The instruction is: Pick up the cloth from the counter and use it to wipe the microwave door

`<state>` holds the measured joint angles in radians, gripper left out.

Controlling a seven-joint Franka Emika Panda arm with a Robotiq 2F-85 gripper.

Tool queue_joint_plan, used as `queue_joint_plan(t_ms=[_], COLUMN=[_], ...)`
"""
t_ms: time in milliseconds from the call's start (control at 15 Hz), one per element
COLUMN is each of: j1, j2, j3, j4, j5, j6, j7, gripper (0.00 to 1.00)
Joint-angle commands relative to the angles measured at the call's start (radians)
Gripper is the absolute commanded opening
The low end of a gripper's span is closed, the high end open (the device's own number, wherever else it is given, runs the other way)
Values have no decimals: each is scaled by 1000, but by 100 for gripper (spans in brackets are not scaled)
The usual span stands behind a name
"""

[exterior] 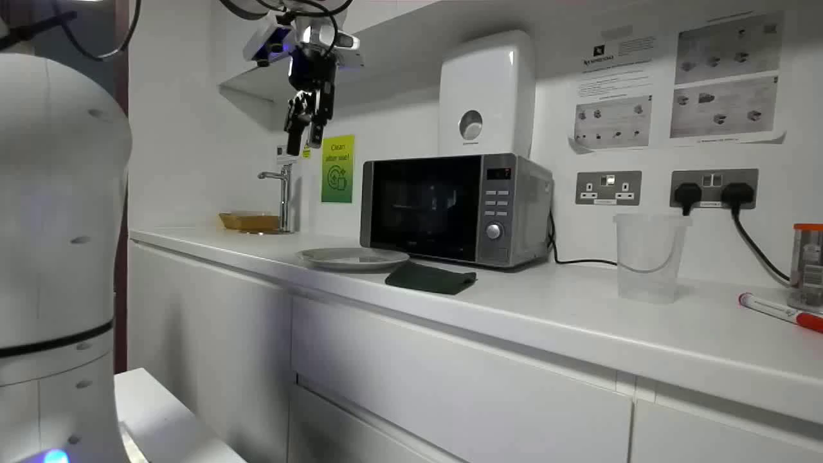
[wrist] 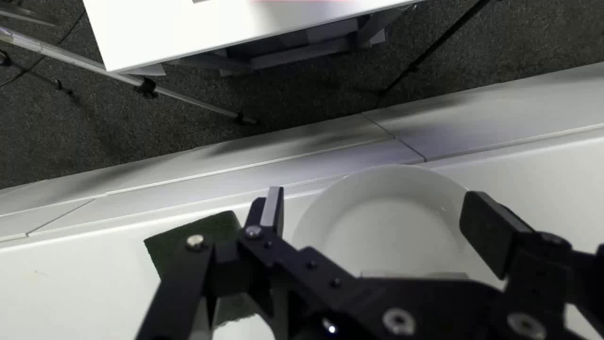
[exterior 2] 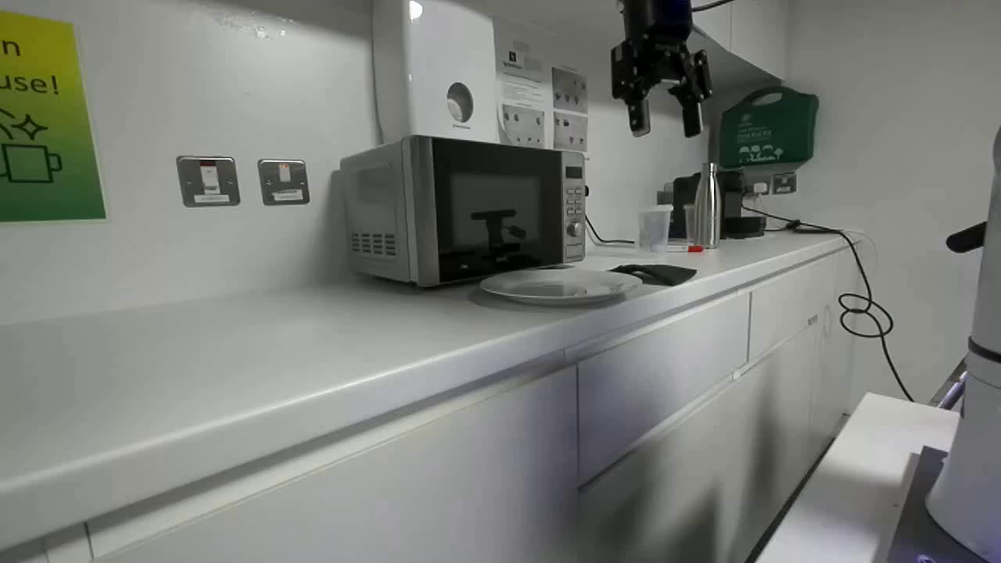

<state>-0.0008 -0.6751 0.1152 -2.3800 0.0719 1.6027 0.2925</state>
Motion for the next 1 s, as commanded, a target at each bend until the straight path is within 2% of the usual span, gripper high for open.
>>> queue_joint_plan(t_ms=[0,600,933], j1=[-3,-3,-27], j2=[1,1,28], j3=[2,2,10], j4=[2,2,-65], j5=[1,1,-59], j6=[-2,-2,76], j7=[-2,-2,14], gripper=[100,100,100])
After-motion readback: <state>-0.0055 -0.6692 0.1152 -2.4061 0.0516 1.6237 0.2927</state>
